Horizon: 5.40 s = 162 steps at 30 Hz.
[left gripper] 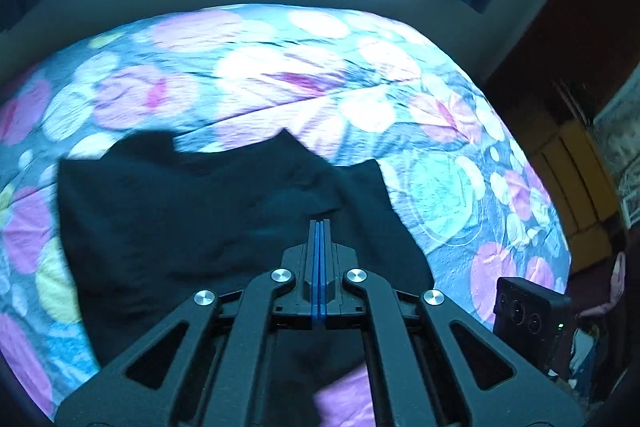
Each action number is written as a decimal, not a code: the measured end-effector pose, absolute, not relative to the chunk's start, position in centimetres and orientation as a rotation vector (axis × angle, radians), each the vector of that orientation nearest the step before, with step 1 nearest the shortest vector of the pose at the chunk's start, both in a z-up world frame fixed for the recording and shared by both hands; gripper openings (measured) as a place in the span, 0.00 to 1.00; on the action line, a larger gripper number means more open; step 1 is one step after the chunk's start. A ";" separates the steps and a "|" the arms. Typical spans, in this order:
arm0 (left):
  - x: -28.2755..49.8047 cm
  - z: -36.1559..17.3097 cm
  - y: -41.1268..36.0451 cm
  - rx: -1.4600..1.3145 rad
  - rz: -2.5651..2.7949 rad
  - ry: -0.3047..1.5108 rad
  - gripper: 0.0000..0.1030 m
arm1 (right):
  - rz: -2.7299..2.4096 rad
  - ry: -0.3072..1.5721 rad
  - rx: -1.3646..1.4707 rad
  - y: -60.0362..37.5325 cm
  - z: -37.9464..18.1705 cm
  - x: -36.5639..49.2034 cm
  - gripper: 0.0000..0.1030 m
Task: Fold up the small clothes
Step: 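Smooth the folded jacket bundle with the right gripper, then grasp the edge of the black jacket bundle with the right gripper, then lift and flip the jacket bundle over with the right gripper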
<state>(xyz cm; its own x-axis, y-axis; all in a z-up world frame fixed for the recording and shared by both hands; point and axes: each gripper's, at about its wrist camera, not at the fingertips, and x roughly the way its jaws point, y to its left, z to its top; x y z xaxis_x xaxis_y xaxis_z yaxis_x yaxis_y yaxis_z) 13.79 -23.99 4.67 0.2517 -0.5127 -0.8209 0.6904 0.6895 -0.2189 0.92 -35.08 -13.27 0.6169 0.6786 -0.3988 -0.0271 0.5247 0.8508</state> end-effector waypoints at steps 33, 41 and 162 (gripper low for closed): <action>5.7 -3.0 5.4 -0.215 -0.496 0.888 0.68 | 0.528 1.126 0.795 -25.0 -13.1 17.9 0.55; 2.5 -4.9 1.6 -0.134 -0.513 0.895 0.79 | 0.488 1.106 0.719 -24.9 -10.5 17.5 0.19; 7.3 -9.4 -9.9 0.067 -0.458 0.971 0.98 | 0.265 0.832 0.890 -49.2 -17.0 3.9 0.04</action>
